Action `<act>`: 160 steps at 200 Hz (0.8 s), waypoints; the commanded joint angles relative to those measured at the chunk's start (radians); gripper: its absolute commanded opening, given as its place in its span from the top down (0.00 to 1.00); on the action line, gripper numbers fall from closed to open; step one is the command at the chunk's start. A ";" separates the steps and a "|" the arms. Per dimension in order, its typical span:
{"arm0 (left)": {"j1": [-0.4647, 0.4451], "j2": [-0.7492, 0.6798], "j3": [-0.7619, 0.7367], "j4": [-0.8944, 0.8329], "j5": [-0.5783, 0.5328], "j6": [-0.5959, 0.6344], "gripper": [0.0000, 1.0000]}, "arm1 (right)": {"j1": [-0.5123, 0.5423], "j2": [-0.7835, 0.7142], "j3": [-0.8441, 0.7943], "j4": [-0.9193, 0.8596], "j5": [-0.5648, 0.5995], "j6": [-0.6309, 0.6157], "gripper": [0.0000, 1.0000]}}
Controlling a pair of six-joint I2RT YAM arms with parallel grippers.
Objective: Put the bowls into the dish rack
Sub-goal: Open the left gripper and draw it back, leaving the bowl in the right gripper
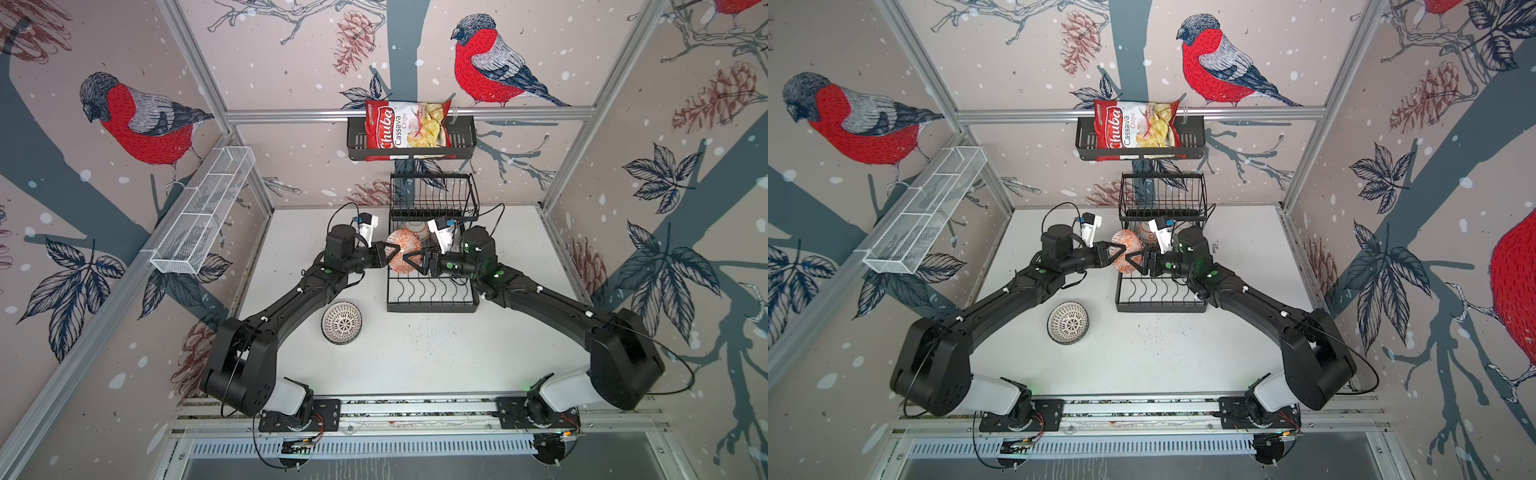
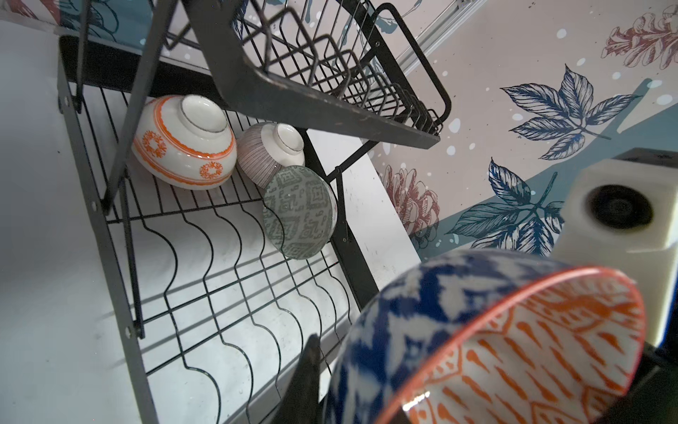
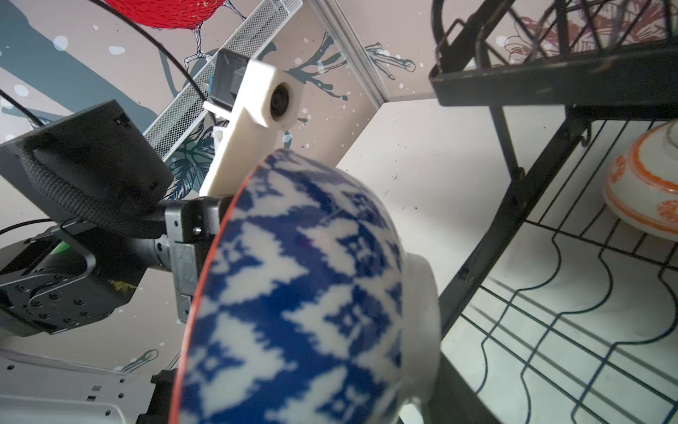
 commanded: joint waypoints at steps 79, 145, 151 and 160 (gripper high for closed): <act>-0.001 0.005 -0.002 -0.013 -0.028 0.031 0.52 | 0.001 0.004 -0.004 0.025 0.102 -0.042 0.58; 0.011 -0.050 0.007 -0.150 -0.168 0.089 0.50 | 0.006 0.003 -0.021 -0.074 0.294 -0.106 0.58; 0.016 -0.060 0.006 -0.163 -0.185 0.093 0.50 | 0.008 0.003 -0.024 -0.085 0.319 -0.117 0.58; 0.021 -0.073 0.001 -0.177 -0.205 0.098 0.50 | 0.013 0.004 -0.026 -0.104 0.367 -0.127 0.58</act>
